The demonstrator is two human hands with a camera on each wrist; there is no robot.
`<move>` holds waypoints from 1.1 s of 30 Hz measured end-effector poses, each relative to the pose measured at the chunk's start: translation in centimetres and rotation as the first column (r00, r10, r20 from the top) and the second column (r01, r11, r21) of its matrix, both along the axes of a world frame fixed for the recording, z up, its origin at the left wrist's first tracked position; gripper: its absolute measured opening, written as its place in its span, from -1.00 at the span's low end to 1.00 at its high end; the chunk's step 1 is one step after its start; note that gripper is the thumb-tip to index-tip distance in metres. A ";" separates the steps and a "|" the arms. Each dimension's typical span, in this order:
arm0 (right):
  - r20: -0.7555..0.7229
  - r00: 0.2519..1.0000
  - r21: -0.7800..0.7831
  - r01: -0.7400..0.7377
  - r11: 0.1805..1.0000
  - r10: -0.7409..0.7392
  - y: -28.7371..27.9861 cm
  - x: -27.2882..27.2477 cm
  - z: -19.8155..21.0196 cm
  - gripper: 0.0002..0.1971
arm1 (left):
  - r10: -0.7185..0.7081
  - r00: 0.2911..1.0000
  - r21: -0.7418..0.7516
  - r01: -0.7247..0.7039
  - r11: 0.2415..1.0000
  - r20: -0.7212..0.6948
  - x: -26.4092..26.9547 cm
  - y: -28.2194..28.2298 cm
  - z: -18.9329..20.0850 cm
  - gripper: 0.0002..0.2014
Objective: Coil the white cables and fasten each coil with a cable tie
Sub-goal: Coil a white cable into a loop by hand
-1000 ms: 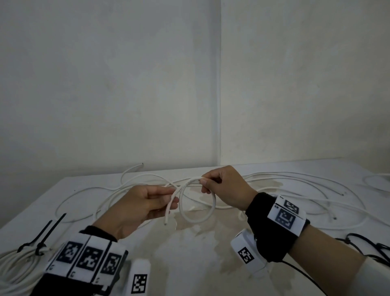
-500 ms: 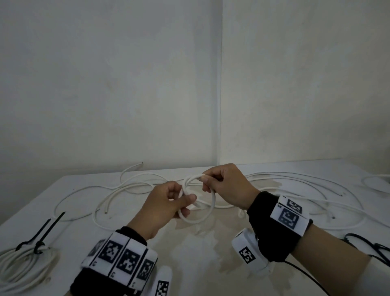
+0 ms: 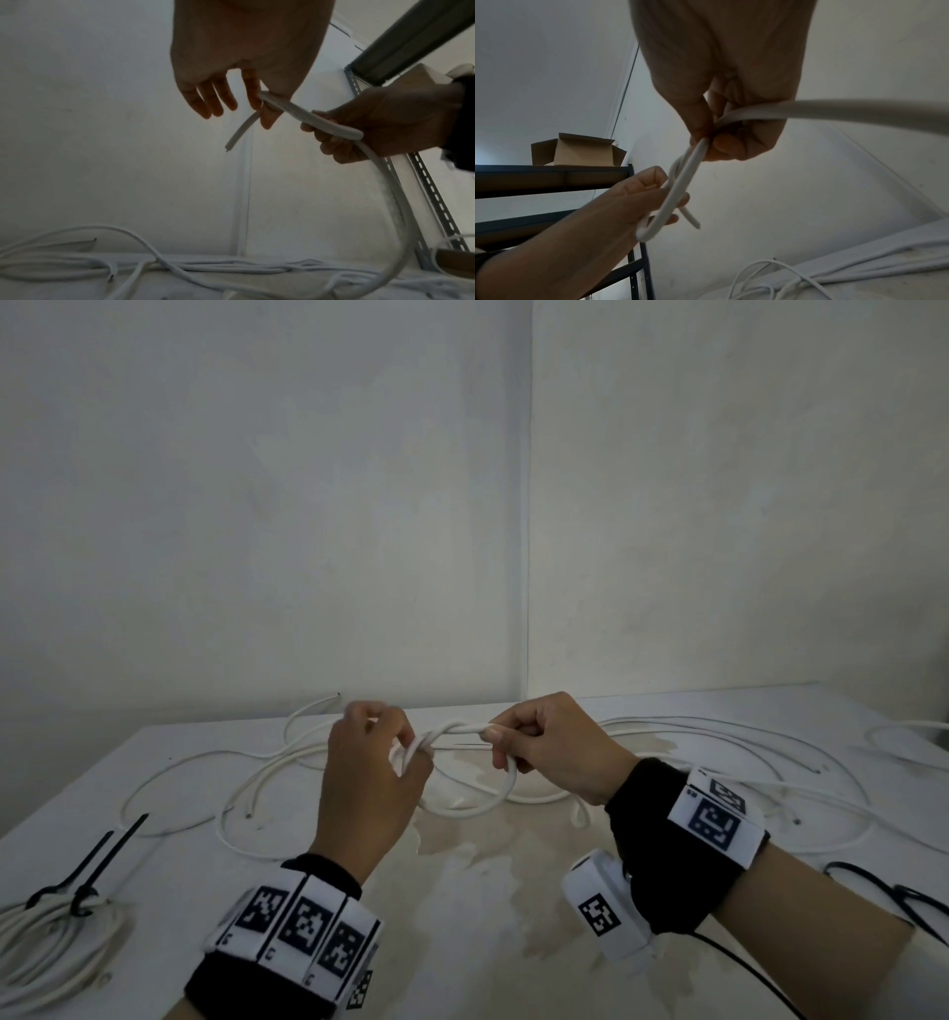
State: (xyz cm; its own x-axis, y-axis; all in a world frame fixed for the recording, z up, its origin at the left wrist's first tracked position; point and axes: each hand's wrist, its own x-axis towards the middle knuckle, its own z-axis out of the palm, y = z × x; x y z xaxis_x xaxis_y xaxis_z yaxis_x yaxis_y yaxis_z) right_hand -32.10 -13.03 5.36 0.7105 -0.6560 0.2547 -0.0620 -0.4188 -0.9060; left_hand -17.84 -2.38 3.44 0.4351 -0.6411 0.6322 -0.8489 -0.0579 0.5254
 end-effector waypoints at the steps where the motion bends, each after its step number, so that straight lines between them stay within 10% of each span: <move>1: 0.006 1.000 0.017 -0.005 1.000 0.005 0.0 -0.1 0.0 -0.77 | -0.077 0.996 -0.018 0.076 0.997 -0.049 0.0 0.0 0.0 -0.77; 6: 0.009 1.000 0.042 -0.023 0.999 0.022 0.2 -0.5 -0.3 -0.74 | -0.263 0.895 0.043 0.297 0.954 -0.360 -0.3 0.1 0.1 -0.79; 15: -0.012 1.000 -0.038 -0.003 0.999 0.003 -0.3 -0.9 -0.1 -0.74 | -0.264 0.895 0.218 0.356 0.909 -0.361 -0.4 0.3 0.3 -0.72; 22: 0.002 1.000 -0.058 0.006 0.998 -0.006 -0.5 -1.1 -0.4 -0.75 | -0.347 0.730 0.265 0.580 0.770 -0.589 0.6 1.3 1.5 -0.61; 27: 0.029 0.999 -0.049 0.039 0.998 -0.037 -0.6 -0.9 -0.2 -0.75 | -0.329 0.743 0.198 0.522 0.830 -0.582 -0.3 1.1 1.2 -0.64; 33: 0.077 0.995 0.017 0.065 0.998 -0.066 -0.7 -0.4 -0.4 -0.82 | -0.349 0.439 -0.101 0.496 0.863 -0.828 -1.3 0.3 1.0 -0.63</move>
State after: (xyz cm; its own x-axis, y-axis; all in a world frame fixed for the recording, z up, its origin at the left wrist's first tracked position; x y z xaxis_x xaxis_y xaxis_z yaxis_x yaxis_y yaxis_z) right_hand -32.52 -13.72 4.98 0.6444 -0.7045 0.2973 -0.0179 -0.4026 -0.9152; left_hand -19.16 -2.10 4.48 0.3470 -0.9364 0.0527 -0.0070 0.0536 0.9985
